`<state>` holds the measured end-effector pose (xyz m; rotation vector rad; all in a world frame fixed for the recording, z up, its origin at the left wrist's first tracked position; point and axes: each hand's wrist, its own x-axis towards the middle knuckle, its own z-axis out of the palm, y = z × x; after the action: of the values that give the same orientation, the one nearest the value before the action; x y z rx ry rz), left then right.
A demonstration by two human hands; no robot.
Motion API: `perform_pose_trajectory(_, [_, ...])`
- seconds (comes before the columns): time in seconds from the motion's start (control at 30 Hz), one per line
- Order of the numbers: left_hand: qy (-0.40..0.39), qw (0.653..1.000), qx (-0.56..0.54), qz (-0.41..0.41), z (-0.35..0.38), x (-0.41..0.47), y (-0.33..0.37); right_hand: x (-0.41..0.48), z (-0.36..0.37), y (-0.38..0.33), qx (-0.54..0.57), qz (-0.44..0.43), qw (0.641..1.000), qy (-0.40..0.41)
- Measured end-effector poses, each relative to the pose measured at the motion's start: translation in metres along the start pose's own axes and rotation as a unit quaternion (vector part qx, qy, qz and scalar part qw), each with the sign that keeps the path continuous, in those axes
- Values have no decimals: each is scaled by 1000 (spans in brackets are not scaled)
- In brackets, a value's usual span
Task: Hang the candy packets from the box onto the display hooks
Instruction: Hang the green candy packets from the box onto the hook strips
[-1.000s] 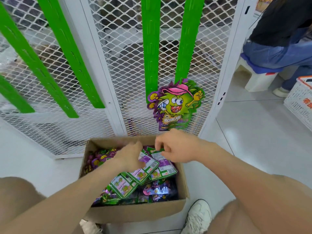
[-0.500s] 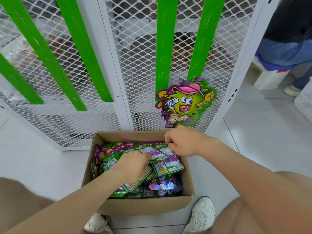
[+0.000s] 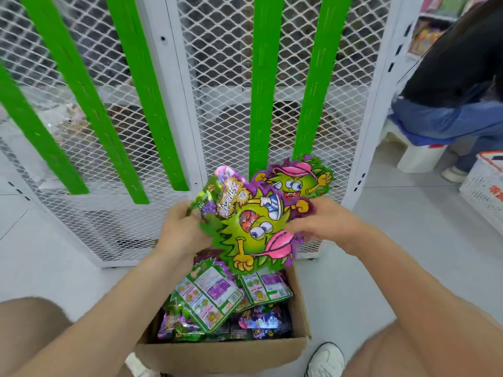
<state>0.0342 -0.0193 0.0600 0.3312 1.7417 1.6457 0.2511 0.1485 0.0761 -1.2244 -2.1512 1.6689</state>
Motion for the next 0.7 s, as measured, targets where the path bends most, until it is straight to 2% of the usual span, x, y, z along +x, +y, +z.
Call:
perform_pose_trajectory(0.07, [5,999,-36,-40,3,0,0,-2,-6,-1,82,-14,995,58])
perform_pose_trajectory(0.1, [13,999,-16,-44,3,2,-2,-3,-9,-1,91,-41,991,87])
perform_pose_trajectory(0.13, [10,998,53,-30,3,6,-5,-4,-11,-3,77,-78,988,106])
perform_pose_trajectory(0.17, [-1,986,165,3,4,6,-7,-5,-14,-5,56,-110,986,113])
perform_pose_trajectory(0.23, [-39,931,342,125,9,-2,-6,-8,-16,-9,5,-144,985,93])
perform_pose_trajectory(0.3, [-118,882,387,240,18,-11,-1,-9,-14,-11,-39,-156,986,49])
perform_pose_trajectory(0.37, [-216,861,361,287,28,-11,1,-8,-9,-13,-42,-164,985,18])
perform_pose_trajectory(0.4, [-254,863,337,279,31,-10,-1,-8,-7,-14,-31,-166,986,13])
perform_pose_trajectory(0.47, [-269,899,262,227,37,-6,-3,-7,-4,-16,-5,-170,985,15])
perform_pose_trajectory(0.53, [-252,937,179,165,40,2,-5,-5,-6,-16,14,-159,987,28])
perform_pose_trajectory(0.7, [-191,972,111,77,43,10,-11,6,-23,-12,4,-71,996,47])
